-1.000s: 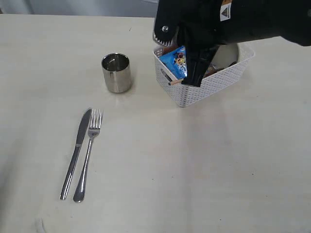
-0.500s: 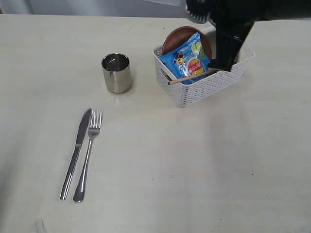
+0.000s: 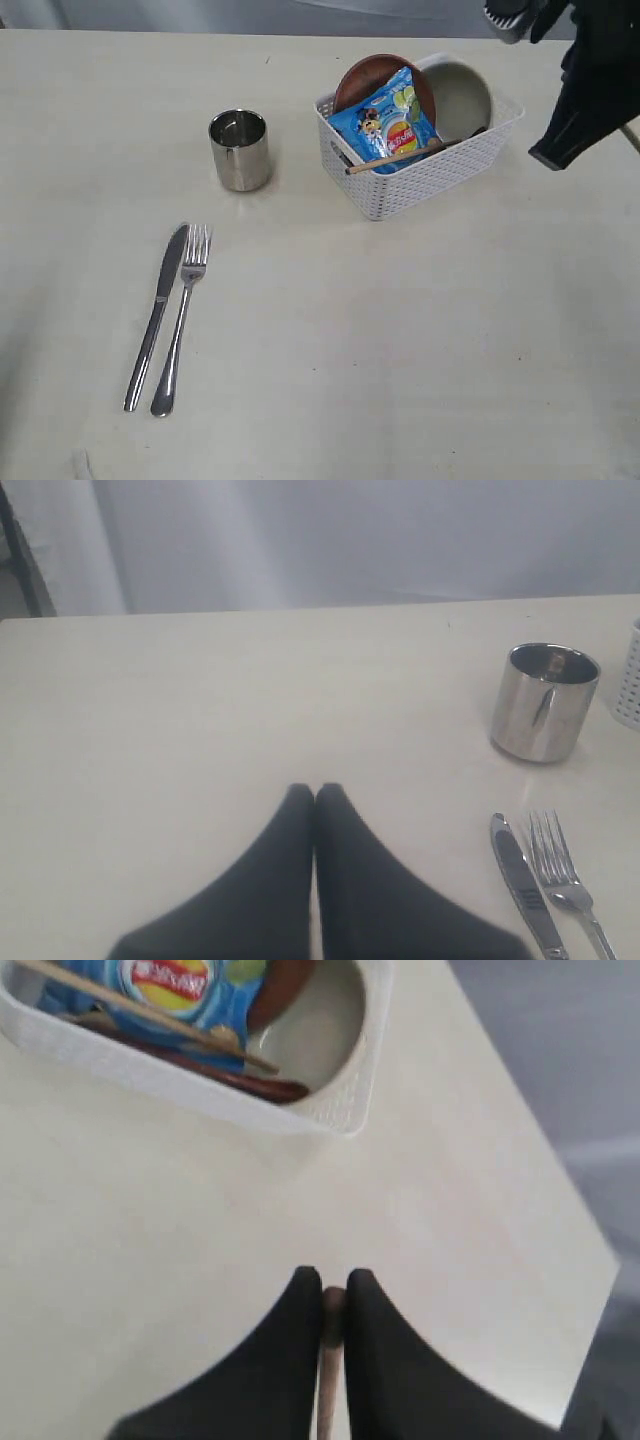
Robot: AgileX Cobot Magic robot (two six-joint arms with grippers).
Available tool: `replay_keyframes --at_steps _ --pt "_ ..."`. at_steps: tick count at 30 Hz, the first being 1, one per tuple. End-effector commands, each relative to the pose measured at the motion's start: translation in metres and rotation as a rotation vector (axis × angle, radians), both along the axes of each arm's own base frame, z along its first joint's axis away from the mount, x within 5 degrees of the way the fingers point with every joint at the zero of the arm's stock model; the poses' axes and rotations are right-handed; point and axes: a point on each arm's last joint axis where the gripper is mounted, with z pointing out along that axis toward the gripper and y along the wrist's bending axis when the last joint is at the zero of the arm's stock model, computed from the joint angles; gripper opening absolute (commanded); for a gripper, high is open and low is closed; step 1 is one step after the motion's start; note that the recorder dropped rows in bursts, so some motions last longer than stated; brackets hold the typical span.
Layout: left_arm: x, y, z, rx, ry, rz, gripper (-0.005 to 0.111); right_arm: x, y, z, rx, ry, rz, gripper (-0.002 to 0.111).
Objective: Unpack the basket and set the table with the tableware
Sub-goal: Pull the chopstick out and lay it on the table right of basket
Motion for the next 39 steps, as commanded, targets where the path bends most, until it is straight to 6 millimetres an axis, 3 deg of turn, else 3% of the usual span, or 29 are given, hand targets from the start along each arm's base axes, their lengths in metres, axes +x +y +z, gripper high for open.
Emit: replay_keyframes --at_steps 1,6,9,17,27,39 --pt "0.000 0.000 0.000 -0.003 -0.007 -0.007 0.000 0.021 -0.020 -0.034 0.083 0.183 -0.267 -0.001" --pt "0.000 0.000 0.000 -0.003 -0.007 -0.007 0.000 0.046 -0.050 -0.076 0.191 0.376 -0.510 -0.001" --pt "0.000 0.000 0.000 -0.003 -0.007 -0.007 0.000 0.058 -0.060 -0.095 0.267 0.433 -0.572 -0.001" --pt "0.000 0.000 0.000 -0.003 -0.007 -0.007 0.000 0.084 -0.051 -0.119 0.414 0.374 -0.543 -0.001" --pt "0.000 0.000 0.000 -0.003 -0.007 -0.007 0.000 0.114 -0.056 -0.145 0.364 0.278 -0.625 -0.001" --pt "0.000 0.000 0.000 -0.005 -0.007 -0.007 0.000 0.127 -0.055 -0.177 0.401 0.239 -0.713 0.000"
